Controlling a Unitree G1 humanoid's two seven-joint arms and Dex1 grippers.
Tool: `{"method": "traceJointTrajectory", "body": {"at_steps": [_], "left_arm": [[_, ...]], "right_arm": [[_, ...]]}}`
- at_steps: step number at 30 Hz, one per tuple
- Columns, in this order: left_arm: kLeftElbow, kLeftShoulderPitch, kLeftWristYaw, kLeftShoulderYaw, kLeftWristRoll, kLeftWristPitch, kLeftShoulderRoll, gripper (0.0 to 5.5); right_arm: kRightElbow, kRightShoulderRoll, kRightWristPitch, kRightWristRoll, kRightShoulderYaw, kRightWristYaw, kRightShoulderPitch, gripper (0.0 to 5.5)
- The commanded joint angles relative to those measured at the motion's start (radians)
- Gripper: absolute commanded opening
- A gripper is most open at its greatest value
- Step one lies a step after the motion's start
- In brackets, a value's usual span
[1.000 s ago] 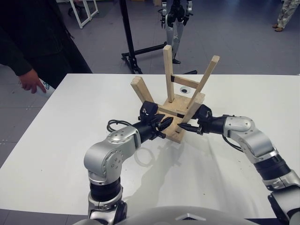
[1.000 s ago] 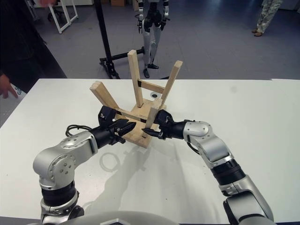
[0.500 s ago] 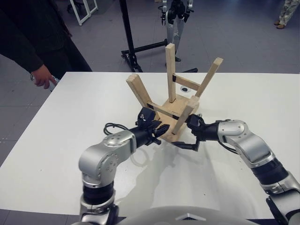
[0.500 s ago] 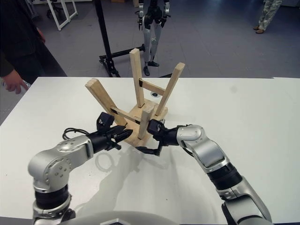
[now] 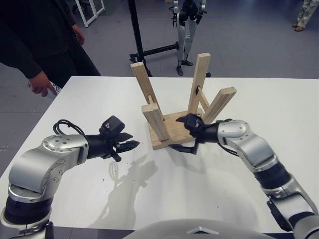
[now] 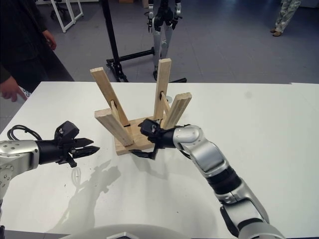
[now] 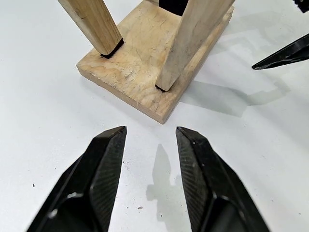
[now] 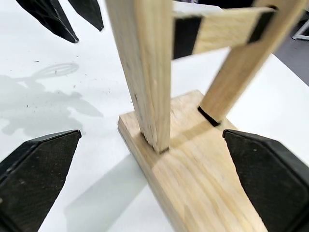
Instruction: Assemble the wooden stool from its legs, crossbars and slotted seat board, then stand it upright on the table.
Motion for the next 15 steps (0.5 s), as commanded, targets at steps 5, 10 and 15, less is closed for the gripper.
{"method": "traceJointTrajectory", "body": {"at_steps": [5, 10, 15], "left_arm": [[-0.005, 0.013, 0.03, -0.058, -0.007, -0.024, -0.017, 1.91], [0.02, 0.018, 0.065, -0.103, -0.001, -0.027, -0.062, 1.91], [0.071, 0.093, 0.058, -0.121, 0.049, -0.064, 0.013, 1.91]], "right_arm": [[-0.189, -0.256, 0.096, 0.111, -0.121, 0.148, 0.15, 5.46], [-0.131, -0.362, 0.078, 0.113, -0.197, 0.183, 0.221, 5.46], [0.001, -0.512, 0.002, 0.09, -0.27, 0.269, 0.326, 5.46]]}}
